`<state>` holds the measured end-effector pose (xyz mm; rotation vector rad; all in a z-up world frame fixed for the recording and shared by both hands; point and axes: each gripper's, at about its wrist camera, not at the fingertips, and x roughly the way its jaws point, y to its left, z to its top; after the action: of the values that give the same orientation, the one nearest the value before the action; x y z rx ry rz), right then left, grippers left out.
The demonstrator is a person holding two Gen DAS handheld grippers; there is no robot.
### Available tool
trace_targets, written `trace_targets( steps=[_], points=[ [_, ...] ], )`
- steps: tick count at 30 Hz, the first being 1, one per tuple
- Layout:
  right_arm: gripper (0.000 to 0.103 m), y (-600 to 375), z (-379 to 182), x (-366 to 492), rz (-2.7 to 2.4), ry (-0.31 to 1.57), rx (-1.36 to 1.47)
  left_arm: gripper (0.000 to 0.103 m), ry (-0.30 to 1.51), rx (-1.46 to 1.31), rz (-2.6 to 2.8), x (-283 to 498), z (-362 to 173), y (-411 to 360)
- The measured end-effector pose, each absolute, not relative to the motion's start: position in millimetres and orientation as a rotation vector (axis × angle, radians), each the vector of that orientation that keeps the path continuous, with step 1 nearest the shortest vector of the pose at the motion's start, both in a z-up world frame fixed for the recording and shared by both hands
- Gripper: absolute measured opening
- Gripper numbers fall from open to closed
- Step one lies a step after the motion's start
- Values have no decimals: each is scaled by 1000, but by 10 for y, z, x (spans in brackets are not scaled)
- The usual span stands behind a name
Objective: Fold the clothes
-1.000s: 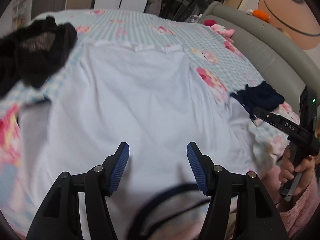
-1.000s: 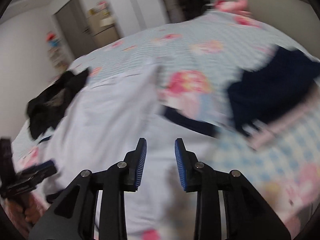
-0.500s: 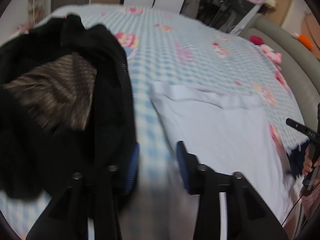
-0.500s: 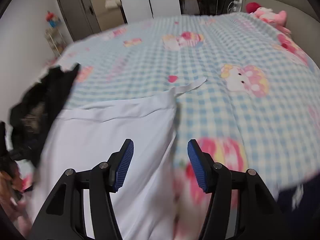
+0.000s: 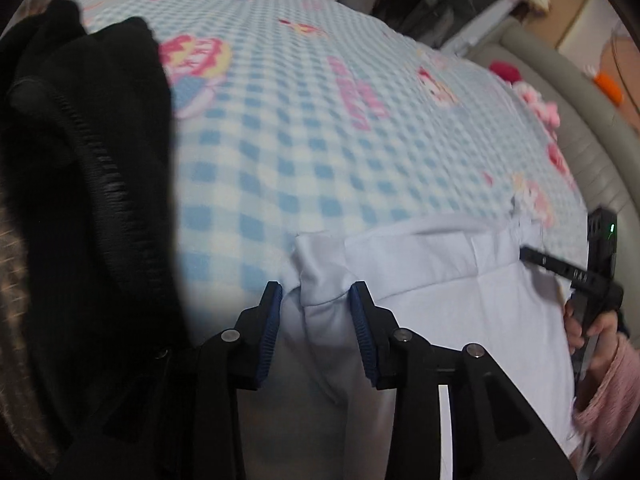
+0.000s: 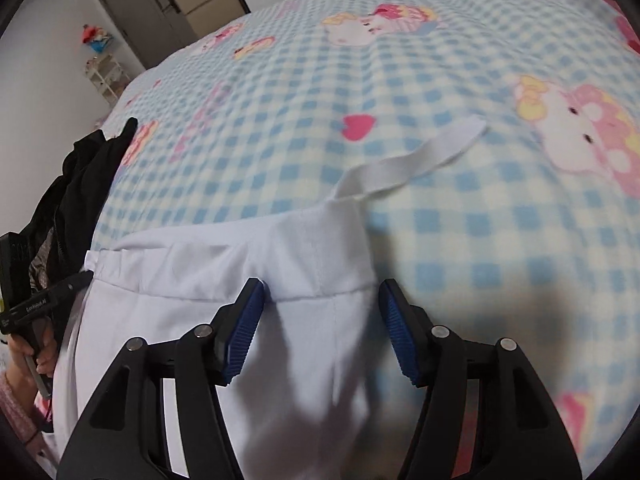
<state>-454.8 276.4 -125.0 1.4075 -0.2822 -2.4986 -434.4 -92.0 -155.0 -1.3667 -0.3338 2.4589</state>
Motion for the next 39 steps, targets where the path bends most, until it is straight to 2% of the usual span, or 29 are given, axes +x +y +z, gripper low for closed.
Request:
trace_targets(
  steps=[1, 2, 3, 4, 6, 10, 12, 14, 15, 17, 20, 22, 23, 26, 27, 28, 30, 33, 34, 35, 37, 39],
  points=[
    [47, 2736, -1262, -4554, -2493, -273, 1386, 29, -318, -1361, 2455, -4334, -1528, -876],
    [36, 2735, -1236, -4546, -2492, -267, 1365, 10, -296, -1354, 2455, -4321, -1501, -832],
    [19, 2735, -1209, -4538, -2490, -262, 1344, 10, -239, -1338, 2486, -4288, -1441, -796],
    [9, 2779, -1138, -4507, -2490, -285, 1318, 9, -181, -1321, 2514, -4256, -1378, -762],
    [6, 2862, -979, -4441, -2484, -338, 1252, 9, -97, -1277, 2552, -4215, -1196, -769],
    [5, 3007, -512, -4332, -2461, -397, 1090, 8, -17, -1191, 2602, -4226, -885, -908],
    [6, 3060, -523, -4450, -2468, -377, 1117, 8, -14, -1229, 2606, -4347, -930, -991],
    [18, 3035, -858, -4723, -2482, -314, 1296, 8, 33, -1373, 2586, -4539, -1213, -1006],
    [31, 3022, -1025, -4808, -2466, -305, 1378, 8, 86, -1453, 2570, -4622, -1376, -983],
    [33, 2998, -1351, -4972, -2430, -288, 1537, 12, 191, -1492, 2544, -4654, -1516, -898],
    [45, 3135, -1223, -4891, -2504, -393, 1419, 16, 62, -1444, 2534, -4659, -1387, -1013],
    [63, 3243, -1122, -4832, -2551, -439, 1348, 16, -25, -1461, 2495, -4724, -1399, -1090],
    [65, 3280, -1109, -4834, -2548, -447, 1341, 16, -49, -1477, 2481, -4764, -1431, -1074],
    [65, 3293, -1208, -4927, -2360, -522, 1393, 16, -95, -1470, 2483, -4828, -1443, -1047],
    [53, 3241, -1274, -4973, -2258, -538, 1429, 11, -76, -1443, 2514, -4806, -1406, -1012],
    [23, 3149, -1270, -4972, -2276, -438, 1445, 8, -53, -1413, 2544, -4782, -1365, -976],
    [9, 2970, -1259, -4969, -2303, -240, 1467, 8, 42, -1330, 2611, -4693, -1214, -894],
    [8, 3001, -1001, -4937, -2337, -304, 1316, 8, 138, -1284, 2692, -4666, -1056, -913],
    [8, 3029, -1100, -5008, -2352, -346, 1353, 8, 156, -1313, 2695, -4747, -1132, -942],
    [8, 3057, -1199, -5080, -2367, -389, 1391, 12, 176, -1357, 2692, -4833, -1231, -967],
    [9, 3068, -1362, -5170, -2381, -442, 1454, 20, 256, -1615, 2593, -5063, -1682, -951],
    [12, 3037, -1493, -5211, -2384, -465, 1508, 22, 447, -1617, 2605, -5080, -1690, -765]
  ],
)
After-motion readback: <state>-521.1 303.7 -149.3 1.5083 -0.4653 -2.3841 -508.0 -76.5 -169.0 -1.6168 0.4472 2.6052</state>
